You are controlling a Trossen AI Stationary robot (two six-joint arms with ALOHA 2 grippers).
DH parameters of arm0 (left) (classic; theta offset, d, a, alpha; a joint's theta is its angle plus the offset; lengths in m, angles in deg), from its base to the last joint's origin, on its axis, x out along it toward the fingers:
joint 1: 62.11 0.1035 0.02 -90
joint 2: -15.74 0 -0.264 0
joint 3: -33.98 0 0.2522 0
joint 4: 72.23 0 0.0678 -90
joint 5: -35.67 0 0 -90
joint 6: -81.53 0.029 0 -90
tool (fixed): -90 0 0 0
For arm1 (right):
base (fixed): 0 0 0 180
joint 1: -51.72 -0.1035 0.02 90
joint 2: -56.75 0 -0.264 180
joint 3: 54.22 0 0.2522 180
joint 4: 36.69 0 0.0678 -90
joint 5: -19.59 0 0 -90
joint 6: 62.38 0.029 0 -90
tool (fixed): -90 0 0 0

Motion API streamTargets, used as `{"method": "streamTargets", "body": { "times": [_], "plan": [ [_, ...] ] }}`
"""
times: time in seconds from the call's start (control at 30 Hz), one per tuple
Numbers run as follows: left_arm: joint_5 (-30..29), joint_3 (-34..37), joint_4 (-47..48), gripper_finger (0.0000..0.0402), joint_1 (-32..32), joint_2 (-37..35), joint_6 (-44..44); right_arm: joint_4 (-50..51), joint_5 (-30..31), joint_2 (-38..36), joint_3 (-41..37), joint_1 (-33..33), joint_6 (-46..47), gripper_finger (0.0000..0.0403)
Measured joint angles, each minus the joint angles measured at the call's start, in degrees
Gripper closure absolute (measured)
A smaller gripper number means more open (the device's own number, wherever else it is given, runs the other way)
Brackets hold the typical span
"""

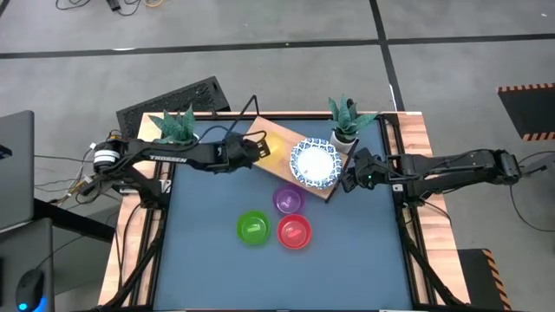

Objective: Place and stack bowls onto a shelf
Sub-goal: Put the yellow bowl on the shelf

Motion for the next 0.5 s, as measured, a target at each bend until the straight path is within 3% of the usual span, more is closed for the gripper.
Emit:
{"method": "streamTargets", "body": {
  "times": [0.23,0.5],
  "plan": [
    [-1.21,0.00,0.65,0.0401,-0.02,3.00,-12.88,-0.03,0.42,0.00,0.00,0.00,0.09,0.0225],
    [-1.60,0.02,0.92,0.0401,1.49,3.53,-16.32,-0.07,1.37,-0.02,0.00,-0.02,0.13,0.0225]
  ]
}}
